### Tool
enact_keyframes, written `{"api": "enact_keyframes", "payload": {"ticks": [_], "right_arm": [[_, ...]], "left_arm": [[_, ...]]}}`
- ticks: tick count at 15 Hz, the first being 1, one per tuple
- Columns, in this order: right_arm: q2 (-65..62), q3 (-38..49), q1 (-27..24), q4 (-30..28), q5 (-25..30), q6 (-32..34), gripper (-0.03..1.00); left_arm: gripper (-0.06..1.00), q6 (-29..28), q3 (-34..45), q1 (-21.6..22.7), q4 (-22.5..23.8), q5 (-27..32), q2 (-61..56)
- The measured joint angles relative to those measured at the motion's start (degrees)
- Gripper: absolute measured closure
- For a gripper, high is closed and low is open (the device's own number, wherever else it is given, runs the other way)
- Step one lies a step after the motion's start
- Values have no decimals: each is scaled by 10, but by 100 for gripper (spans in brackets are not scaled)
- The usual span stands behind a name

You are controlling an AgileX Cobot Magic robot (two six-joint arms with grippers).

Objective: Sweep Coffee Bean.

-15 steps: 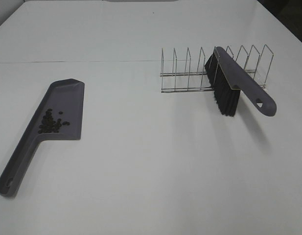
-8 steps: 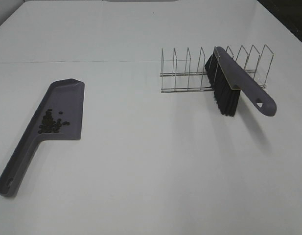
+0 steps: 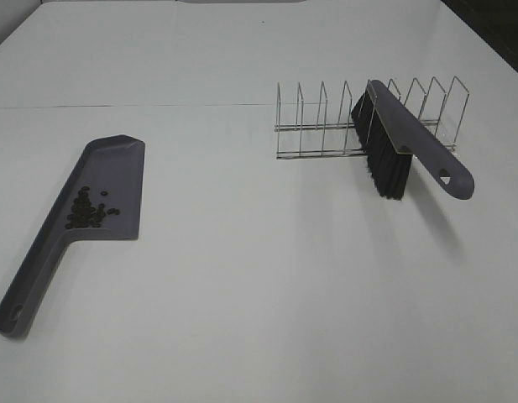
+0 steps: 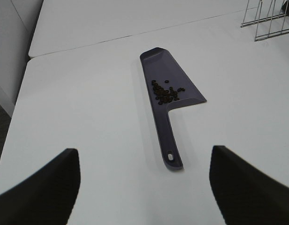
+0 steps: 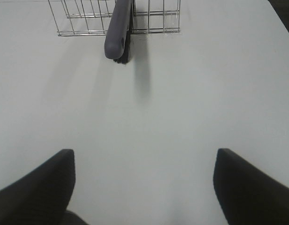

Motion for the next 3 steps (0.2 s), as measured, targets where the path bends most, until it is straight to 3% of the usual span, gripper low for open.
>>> {"api": "enact_keyframes", "payload": {"ticks": [3], "right_arm": [[0,0,0,0,0,0,21]], "left_arm": [[24,0,0,0,0,0,0]]}}
